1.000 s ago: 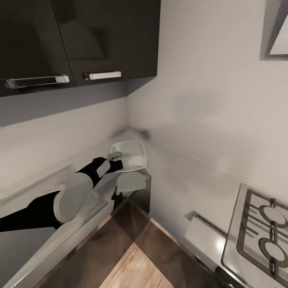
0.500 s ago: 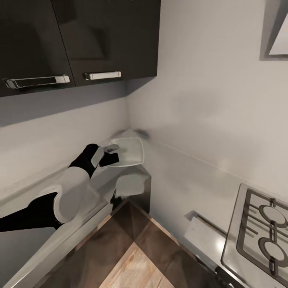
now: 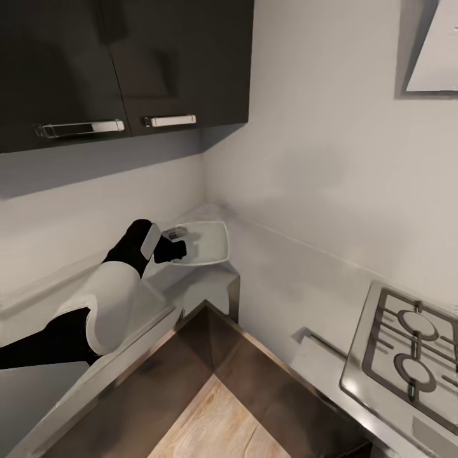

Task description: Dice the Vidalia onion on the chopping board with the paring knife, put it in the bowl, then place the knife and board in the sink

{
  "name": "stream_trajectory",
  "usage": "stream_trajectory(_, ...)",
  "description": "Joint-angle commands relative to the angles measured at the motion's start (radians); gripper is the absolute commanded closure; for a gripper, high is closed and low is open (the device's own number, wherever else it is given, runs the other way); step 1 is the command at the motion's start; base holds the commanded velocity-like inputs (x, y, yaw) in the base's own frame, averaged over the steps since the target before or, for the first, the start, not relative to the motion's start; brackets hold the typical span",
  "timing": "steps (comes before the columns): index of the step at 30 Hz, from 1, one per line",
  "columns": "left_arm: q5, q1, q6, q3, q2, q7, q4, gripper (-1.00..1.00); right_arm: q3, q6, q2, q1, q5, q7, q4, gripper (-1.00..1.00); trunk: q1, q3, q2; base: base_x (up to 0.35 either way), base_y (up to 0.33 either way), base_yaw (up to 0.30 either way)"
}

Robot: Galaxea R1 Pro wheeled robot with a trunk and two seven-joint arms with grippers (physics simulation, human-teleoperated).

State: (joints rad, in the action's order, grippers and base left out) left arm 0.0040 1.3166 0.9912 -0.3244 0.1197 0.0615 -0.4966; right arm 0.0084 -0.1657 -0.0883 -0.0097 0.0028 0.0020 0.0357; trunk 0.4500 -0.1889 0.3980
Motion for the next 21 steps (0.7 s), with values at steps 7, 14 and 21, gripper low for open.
stream_trajectory(7,0.004,0.001,0.004,-0.007,0.002,0.006,0.0,1.0,0.001,-0.006,0.0,-0.001,0.0,0.0,0.003,-1.0,0.0,0.007,0.002,-0.33,0.0,0.0)
stream_trajectory(14,0.004,0.001,0.004,-0.007,0.002,0.006,0.0,1.0,0.001,-0.007,0.001,-0.001,0.0,0.0,0.003,-1.0,0.0,0.011,0.002,-0.325,0.0,0.088)
stream_trajectory(21,0.004,0.001,0.004,-0.007,0.002,0.006,-0.001,1.0,0.001,-0.008,0.0,-0.001,0.0,0.0,0.003,-1.0,0.0,0.011,0.002,-0.294,0.0,0.26)
